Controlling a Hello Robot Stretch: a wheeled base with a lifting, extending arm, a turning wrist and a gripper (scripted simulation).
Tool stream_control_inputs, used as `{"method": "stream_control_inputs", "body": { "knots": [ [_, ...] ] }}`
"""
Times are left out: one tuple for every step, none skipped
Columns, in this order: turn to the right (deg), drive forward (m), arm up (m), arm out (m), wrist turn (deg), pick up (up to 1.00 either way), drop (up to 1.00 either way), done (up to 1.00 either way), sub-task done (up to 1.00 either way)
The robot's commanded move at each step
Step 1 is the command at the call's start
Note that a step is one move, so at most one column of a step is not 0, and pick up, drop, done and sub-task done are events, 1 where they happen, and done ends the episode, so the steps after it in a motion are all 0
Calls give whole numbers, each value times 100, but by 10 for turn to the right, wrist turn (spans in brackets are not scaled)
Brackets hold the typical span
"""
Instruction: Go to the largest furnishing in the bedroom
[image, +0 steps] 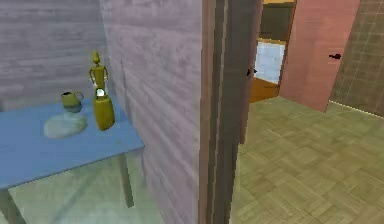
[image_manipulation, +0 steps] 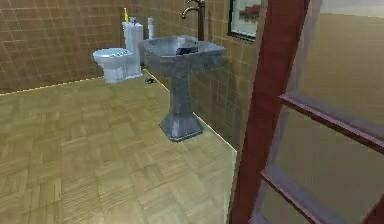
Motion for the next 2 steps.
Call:
{"method": "stream_control_inputs", "body": {
  "knots": [
    [150,0,0,0,0,0,0,0,0],
    [0,20,0,0,0,0,0,0,0]
  ]
}}
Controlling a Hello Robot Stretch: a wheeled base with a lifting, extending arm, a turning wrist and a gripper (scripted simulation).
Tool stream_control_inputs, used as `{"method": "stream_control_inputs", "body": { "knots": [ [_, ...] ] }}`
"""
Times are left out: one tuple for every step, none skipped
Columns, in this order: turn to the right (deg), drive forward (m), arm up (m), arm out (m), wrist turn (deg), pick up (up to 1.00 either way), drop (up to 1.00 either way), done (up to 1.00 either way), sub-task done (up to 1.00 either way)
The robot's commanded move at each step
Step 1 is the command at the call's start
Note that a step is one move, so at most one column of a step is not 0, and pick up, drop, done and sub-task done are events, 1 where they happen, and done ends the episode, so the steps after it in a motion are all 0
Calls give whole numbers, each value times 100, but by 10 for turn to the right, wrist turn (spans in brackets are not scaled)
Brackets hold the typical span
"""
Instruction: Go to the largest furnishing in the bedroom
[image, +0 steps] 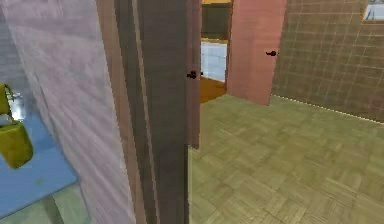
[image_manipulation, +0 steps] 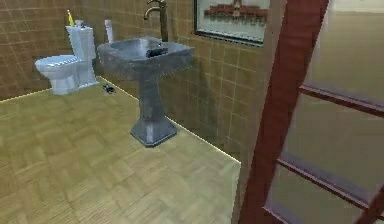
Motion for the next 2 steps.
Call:
{"method": "stream_control_inputs", "body": {
  "knots": [
    [420,0,0,0,0,0,0,0,0],
    [0,75,0,0,0,0,0,0,0]
  ]
}}
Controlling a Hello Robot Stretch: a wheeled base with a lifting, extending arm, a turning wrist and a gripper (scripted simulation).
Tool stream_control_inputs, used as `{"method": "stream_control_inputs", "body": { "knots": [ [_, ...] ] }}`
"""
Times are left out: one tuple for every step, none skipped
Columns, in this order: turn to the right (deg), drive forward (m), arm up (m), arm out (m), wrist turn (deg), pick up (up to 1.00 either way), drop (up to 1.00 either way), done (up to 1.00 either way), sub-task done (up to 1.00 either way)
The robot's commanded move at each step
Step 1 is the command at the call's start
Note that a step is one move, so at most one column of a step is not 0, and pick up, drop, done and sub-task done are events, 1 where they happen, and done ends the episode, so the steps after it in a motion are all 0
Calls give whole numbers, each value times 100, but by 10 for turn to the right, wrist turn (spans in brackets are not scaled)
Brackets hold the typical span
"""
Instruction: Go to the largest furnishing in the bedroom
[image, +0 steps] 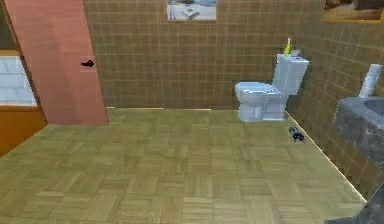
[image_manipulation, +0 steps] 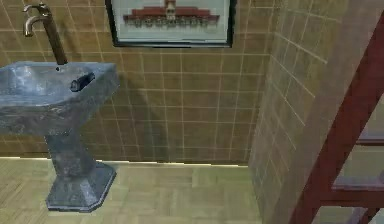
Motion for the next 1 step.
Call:
{"method": "stream_control_inputs", "body": {
  "knots": [
    [-300,0,0,0,0,0,0,0,0]
  ]
}}
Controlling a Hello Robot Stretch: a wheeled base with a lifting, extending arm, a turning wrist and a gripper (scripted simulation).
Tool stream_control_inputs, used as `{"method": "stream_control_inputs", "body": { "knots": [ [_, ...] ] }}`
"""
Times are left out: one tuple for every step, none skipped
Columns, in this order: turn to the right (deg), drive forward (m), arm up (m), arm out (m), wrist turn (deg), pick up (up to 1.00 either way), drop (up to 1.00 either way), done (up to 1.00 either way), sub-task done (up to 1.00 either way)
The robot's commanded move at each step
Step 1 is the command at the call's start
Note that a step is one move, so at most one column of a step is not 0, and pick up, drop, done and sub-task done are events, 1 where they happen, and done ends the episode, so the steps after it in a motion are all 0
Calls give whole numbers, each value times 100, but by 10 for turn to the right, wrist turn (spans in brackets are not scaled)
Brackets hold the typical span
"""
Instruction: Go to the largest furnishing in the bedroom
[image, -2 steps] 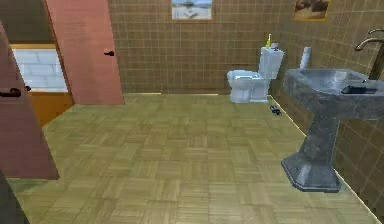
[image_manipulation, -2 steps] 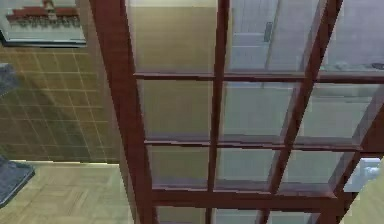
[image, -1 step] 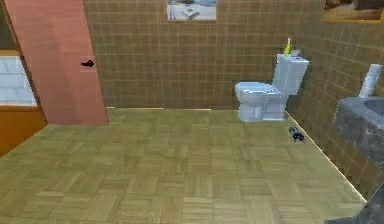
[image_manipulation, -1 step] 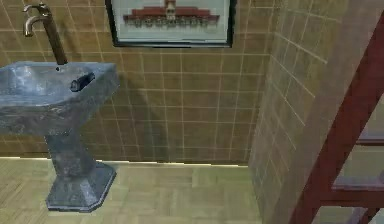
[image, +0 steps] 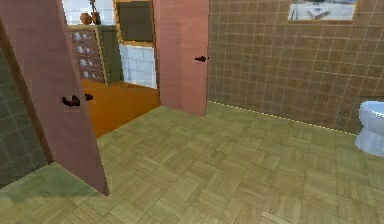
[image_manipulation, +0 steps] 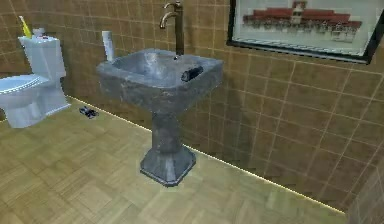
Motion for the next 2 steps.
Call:
{"method": "stream_control_inputs", "body": {
  "knots": [
    [0,100,0,0,0,0,0,0,0],
    [-90,0,0,0,0,0,0,0,0]
  ]
}}
